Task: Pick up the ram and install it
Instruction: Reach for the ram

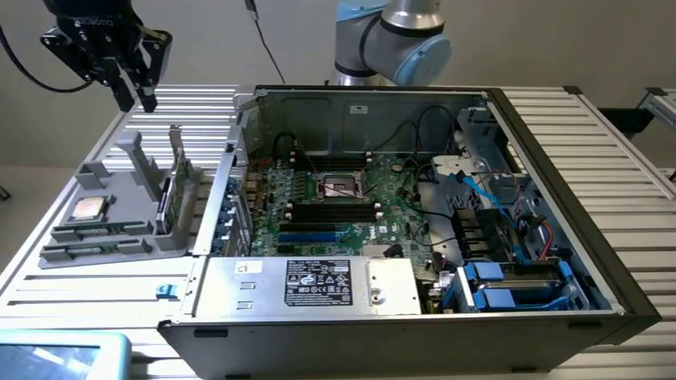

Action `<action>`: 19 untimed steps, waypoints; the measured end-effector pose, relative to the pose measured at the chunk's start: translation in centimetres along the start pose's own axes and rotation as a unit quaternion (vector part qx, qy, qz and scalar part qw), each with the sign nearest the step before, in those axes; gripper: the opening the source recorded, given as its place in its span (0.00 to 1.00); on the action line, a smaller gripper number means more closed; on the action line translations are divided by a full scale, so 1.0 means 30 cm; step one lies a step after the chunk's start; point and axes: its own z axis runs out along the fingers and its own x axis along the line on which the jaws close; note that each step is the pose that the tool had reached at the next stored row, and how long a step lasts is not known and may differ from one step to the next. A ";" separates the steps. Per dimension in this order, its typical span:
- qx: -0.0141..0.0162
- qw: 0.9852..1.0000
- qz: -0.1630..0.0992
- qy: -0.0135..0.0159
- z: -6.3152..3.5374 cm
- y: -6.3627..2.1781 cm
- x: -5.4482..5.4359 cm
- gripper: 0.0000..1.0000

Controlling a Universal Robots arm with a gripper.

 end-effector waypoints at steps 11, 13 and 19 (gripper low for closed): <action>0.000 1.000 0.000 0.002 0.002 -0.010 0.167 0.35; 0.000 1.000 0.000 0.002 0.002 -0.013 0.198 0.35; 0.000 1.000 0.000 0.003 0.003 -0.019 0.288 0.35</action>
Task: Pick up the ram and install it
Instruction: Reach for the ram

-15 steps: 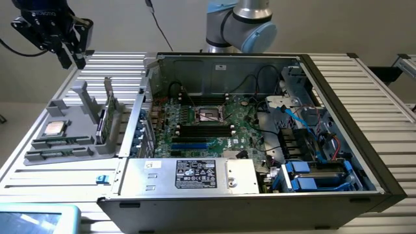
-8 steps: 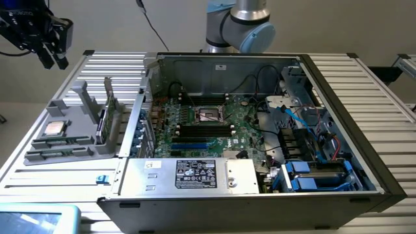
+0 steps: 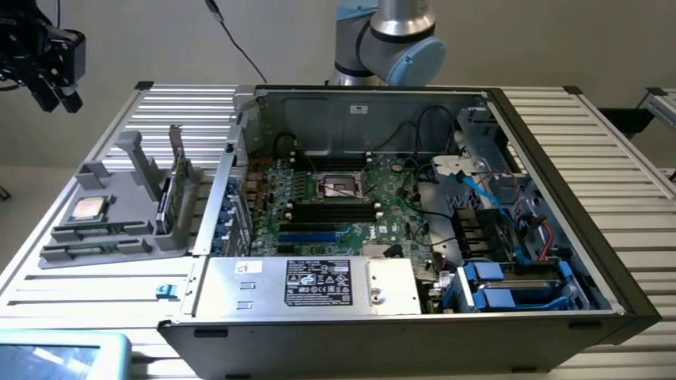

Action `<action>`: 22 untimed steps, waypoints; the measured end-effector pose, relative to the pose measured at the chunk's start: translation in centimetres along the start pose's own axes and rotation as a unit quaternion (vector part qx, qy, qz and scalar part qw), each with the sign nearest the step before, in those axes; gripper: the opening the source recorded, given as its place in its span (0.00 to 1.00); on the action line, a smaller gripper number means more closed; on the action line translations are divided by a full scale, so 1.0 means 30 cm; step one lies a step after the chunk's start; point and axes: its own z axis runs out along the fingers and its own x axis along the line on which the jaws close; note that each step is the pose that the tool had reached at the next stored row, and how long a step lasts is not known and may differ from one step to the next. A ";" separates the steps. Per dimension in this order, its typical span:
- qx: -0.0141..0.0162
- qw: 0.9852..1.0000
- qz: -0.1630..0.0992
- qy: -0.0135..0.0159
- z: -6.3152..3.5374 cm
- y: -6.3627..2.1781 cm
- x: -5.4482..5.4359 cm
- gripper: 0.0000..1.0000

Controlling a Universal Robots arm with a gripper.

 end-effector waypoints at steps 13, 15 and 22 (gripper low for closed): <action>0.002 0.997 -0.079 0.004 0.000 -0.003 0.008 0.35; 0.006 0.995 -0.097 0.005 0.000 -0.003 0.008 0.35; 0.012 0.987 -0.159 0.007 0.000 -0.003 0.009 0.35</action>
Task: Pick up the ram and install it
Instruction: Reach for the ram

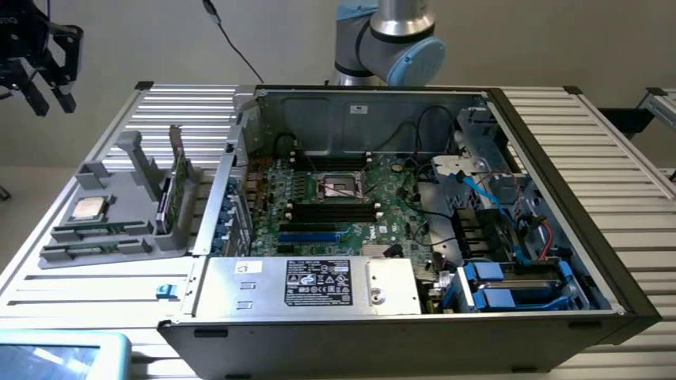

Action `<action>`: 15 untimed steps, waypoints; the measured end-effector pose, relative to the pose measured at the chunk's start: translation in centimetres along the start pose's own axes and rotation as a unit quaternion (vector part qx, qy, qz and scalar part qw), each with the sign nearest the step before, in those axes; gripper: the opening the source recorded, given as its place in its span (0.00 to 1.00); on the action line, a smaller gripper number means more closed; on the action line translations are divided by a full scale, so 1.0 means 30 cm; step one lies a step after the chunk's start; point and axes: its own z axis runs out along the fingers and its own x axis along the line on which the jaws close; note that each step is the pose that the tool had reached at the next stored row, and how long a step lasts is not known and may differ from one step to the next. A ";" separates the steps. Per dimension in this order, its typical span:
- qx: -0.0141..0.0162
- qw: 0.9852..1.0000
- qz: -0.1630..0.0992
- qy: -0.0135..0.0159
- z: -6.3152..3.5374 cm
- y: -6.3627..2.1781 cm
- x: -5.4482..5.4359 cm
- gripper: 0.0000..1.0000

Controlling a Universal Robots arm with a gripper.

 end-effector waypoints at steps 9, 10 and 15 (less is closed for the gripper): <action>0.002 0.997 -0.082 0.002 0.000 0.000 0.000 0.35; 0.002 0.996 -0.091 0.003 0.000 0.000 0.000 0.35; 0.003 0.991 -0.136 0.004 0.000 0.000 0.000 0.35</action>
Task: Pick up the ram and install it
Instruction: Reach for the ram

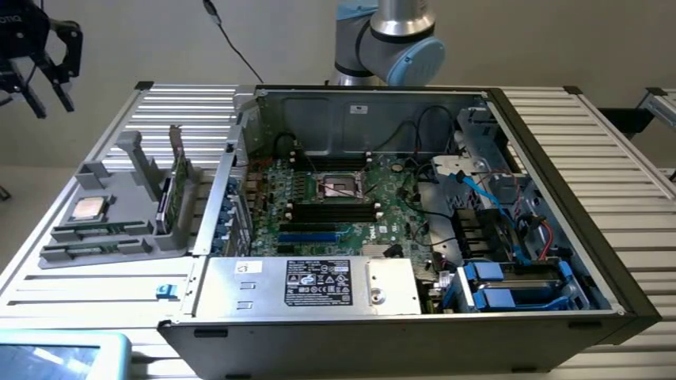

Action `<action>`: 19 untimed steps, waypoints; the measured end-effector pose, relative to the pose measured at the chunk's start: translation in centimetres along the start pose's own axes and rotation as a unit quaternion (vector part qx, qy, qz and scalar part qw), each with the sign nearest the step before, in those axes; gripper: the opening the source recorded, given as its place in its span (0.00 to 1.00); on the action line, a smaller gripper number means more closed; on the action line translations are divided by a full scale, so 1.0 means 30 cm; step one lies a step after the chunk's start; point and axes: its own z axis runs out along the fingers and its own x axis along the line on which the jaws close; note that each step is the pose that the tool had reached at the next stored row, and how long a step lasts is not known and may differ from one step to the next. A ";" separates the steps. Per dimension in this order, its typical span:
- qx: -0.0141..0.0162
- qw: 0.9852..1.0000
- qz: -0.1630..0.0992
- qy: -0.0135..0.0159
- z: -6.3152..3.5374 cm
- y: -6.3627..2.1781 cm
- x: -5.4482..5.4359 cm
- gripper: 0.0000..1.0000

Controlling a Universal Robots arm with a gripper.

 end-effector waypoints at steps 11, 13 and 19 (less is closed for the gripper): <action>0.002 0.995 -0.100 0.003 0.002 0.000 0.000 0.35; 0.002 0.993 -0.118 0.003 0.002 0.000 0.000 0.35; 0.003 0.985 -0.172 0.004 0.003 0.000 0.000 0.35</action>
